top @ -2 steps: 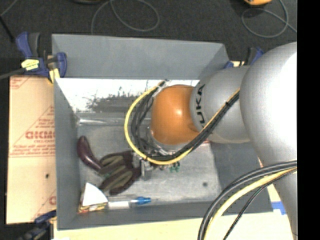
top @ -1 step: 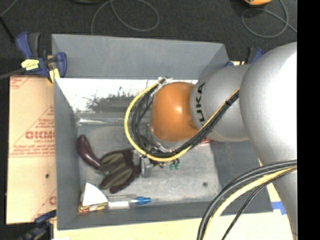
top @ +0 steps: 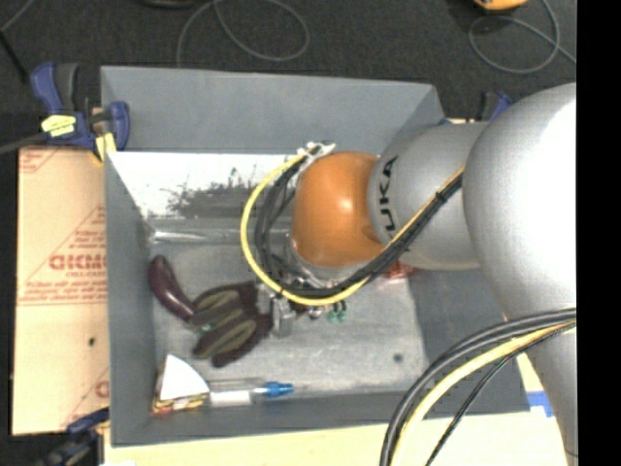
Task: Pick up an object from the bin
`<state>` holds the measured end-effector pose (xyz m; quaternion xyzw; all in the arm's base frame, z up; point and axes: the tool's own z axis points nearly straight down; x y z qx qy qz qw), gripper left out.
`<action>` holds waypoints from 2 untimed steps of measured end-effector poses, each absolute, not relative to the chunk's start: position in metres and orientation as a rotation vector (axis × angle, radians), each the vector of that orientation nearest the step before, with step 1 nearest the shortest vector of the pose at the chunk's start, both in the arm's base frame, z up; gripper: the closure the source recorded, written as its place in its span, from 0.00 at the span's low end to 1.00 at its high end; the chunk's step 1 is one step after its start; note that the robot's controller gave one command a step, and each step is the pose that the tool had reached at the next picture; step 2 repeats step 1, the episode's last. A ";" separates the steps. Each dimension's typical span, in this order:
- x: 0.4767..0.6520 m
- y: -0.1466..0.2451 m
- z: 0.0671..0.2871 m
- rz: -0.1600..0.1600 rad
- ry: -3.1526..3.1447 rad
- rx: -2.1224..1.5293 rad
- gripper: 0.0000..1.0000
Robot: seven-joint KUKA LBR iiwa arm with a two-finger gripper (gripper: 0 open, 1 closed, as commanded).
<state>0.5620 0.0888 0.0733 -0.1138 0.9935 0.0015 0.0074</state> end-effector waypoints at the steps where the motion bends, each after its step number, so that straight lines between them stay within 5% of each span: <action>1: 0.574 0.085 0.073 0.007 3.107 -0.330 1.00; 2: 0.574 0.085 0.073 0.007 3.107 -0.330 1.00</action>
Offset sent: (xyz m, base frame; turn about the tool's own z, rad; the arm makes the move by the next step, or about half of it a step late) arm 0.0186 0.0010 0.0452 0.0335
